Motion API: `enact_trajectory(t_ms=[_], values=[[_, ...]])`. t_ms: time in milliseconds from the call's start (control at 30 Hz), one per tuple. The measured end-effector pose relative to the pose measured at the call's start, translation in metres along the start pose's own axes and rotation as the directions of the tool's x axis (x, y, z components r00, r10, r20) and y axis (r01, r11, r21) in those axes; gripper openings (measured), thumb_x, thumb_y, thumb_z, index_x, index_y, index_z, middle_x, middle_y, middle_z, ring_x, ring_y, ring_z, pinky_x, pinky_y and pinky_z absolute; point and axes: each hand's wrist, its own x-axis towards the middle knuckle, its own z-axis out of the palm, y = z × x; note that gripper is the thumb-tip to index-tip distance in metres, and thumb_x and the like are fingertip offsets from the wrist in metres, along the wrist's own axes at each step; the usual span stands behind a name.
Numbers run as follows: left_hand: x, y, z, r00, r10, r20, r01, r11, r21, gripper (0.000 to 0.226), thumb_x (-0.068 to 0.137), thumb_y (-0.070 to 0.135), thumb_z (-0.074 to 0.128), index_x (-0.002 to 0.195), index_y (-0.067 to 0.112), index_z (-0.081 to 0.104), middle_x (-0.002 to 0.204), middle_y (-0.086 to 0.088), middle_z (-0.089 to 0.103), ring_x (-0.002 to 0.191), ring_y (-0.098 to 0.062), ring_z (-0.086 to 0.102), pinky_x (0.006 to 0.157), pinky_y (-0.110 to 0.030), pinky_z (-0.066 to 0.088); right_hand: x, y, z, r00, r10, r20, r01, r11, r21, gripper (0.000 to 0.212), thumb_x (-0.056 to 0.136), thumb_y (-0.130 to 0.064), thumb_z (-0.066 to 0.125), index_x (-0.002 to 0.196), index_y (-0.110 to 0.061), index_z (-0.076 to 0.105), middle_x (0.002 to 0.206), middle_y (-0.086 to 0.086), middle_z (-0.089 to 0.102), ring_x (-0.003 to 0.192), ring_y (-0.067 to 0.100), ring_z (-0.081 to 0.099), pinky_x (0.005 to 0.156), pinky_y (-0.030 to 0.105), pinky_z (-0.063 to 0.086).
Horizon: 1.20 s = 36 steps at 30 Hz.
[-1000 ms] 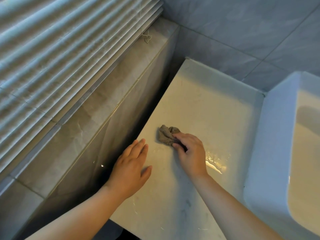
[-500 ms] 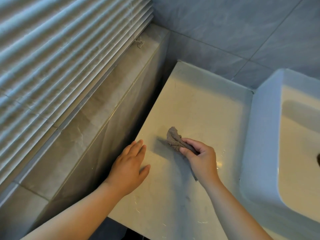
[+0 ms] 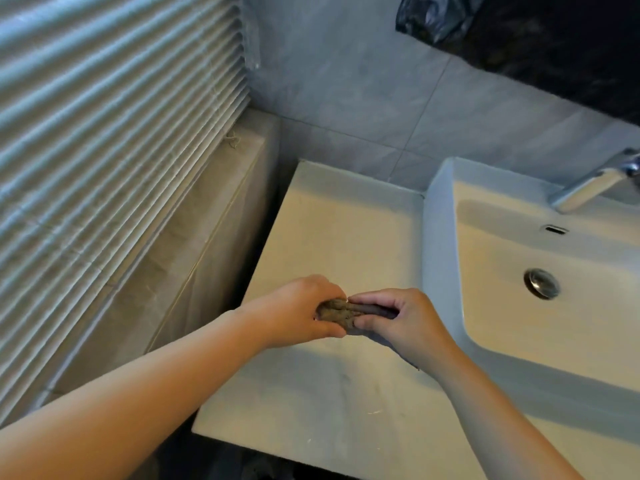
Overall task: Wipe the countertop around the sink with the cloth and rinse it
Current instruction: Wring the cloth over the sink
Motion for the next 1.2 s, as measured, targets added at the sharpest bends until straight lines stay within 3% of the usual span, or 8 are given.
enact_trajectory(t_ms=[133,267,633,733,867,933,1000,1200], values=[[0.013,0.026,-0.007,0.998,-0.018,0.056,0.021,0.998,-0.062,0.013,0.088,0.035,0.060,0.088,0.022,0.063,0.084,0.002,0.064,0.080,-0.019,0.059,0.075,-0.039,0.051,-0.021,-0.011,-0.022,0.988,-0.082,-0.130,0.073,0.995,-0.074,0.040,0.076,-0.005,0.077,0.111,-0.022,0.070,0.100,-0.008,0.072,0.089,0.006,0.068,0.066,0.014,0.052],[0.035,0.058,-0.014,0.988,-0.066,0.141,0.108,0.943,-0.316,0.018,0.092,0.027,0.059,0.094,0.011,0.067,0.087,-0.007,0.069,0.079,-0.018,0.067,0.076,-0.029,0.057,-0.041,-0.011,-0.065,0.952,-0.236,-0.195,0.179,0.946,-0.272,0.044,0.082,-0.035,0.071,0.125,-0.037,0.059,0.119,-0.027,0.060,0.110,-0.014,0.051,0.085,0.003,0.040],[0.112,0.171,-0.022,0.986,-0.001,0.168,0.113,0.748,-0.654,0.022,0.091,0.017,0.059,0.110,0.007,0.063,0.108,-0.012,0.068,0.101,-0.022,0.066,0.091,-0.035,0.054,-0.054,0.022,-0.173,0.821,-0.365,-0.438,0.413,0.911,0.015,0.069,0.082,-0.062,0.052,0.144,-0.047,0.024,0.142,-0.030,0.035,0.129,0.007,0.045,0.094,0.038,0.052],[0.130,0.198,-0.020,0.965,0.035,0.261,0.177,0.647,-0.742,0.028,0.086,0.014,0.067,0.111,0.001,0.061,0.112,-0.015,0.067,0.106,-0.025,0.065,0.093,-0.037,0.053,-0.046,0.009,-0.193,0.712,-0.410,-0.570,0.531,0.845,0.056,0.061,0.084,-0.051,0.051,0.141,-0.045,0.031,0.133,-0.023,0.046,0.105,0.015,0.061,0.065,0.029,0.056],[0.149,0.219,-0.013,0.910,0.107,0.400,0.326,0.411,-0.851,0.056,0.073,0.015,0.064,0.125,-0.005,0.052,0.123,-0.025,0.059,0.113,-0.037,0.059,0.091,-0.040,0.053,-0.038,0.007,-0.225,0.625,-0.482,-0.614,0.538,0.836,-0.109,0.044,0.087,-0.046,0.050,0.126,-0.026,0.056,0.112,-0.006,0.058,0.101,0.017,0.059,0.073,0.034,0.057],[0.157,0.229,-0.007,0.869,0.126,0.479,0.411,0.357,-0.839,0.051,0.079,0.011,0.054,0.129,-0.001,0.050,0.122,-0.026,0.059,0.110,-0.039,0.060,0.089,-0.037,0.055,-0.034,0.010,-0.239,0.549,-0.572,-0.609,0.510,0.807,-0.297,0.037,0.089,-0.042,0.047,0.111,-0.016,0.062,0.102,-0.006,0.060,0.096,0.008,0.058,0.072,0.021,0.054],[0.165,0.238,0.002,0.855,0.074,0.514,0.440,0.421,-0.793,0.048,0.080,0.012,0.049,0.127,0.001,0.050,0.112,-0.023,0.063,0.098,-0.031,0.065,0.081,-0.031,0.057,-0.028,0.016,-0.256,0.472,-0.654,-0.591,0.454,0.755,-0.472,0.032,0.090,-0.037,0.044,0.096,-0.013,0.064,0.090,-0.006,0.061,0.083,0.002,0.056,0.065,0.010,0.044],[0.185,0.256,0.028,0.901,-0.008,0.434,0.326,0.672,-0.665,0.027,0.088,0.033,0.065,0.106,0.014,0.060,0.086,-0.007,0.059,0.071,-0.013,0.054,0.068,-0.023,0.051,-0.012,0.037,-0.299,0.469,-0.724,-0.506,0.367,0.681,-0.634,0.038,0.095,-0.033,0.034,0.071,-0.014,0.055,0.065,-0.003,0.051,0.058,0.010,0.046,0.046,0.025,0.037]])
